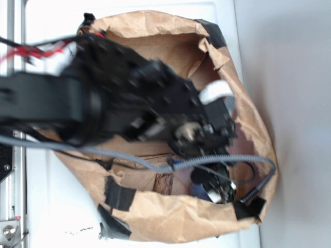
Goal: Grab the gray animal.
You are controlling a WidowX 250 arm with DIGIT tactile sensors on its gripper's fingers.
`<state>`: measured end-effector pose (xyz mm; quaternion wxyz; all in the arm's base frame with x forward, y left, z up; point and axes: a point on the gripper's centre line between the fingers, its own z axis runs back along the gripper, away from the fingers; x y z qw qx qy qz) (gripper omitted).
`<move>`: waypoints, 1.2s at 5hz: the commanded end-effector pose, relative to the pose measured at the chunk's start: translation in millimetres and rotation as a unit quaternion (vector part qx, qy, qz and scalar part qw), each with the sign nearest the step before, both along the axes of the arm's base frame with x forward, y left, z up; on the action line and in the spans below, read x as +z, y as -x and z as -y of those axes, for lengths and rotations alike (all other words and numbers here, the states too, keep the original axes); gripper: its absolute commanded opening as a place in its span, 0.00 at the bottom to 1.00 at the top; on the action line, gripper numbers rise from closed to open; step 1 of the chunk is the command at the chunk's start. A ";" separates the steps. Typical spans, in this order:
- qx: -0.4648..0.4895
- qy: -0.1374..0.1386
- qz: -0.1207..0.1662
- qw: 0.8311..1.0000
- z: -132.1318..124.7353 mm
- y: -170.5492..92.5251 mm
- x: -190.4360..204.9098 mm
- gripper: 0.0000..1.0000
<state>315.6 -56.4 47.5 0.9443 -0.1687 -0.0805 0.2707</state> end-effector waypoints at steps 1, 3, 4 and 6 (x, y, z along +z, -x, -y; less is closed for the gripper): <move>-0.106 -0.024 0.005 0.994 38.0 -31.0 -20.3 1.00; -0.085 -0.018 0.007 0.996 22.7 -40.1 -2.8 0.00; -0.080 -0.004 0.041 0.996 9.2 -27.3 30.1 0.00; -0.083 0.045 0.129 0.987 -33.1 28.8 109.1 0.00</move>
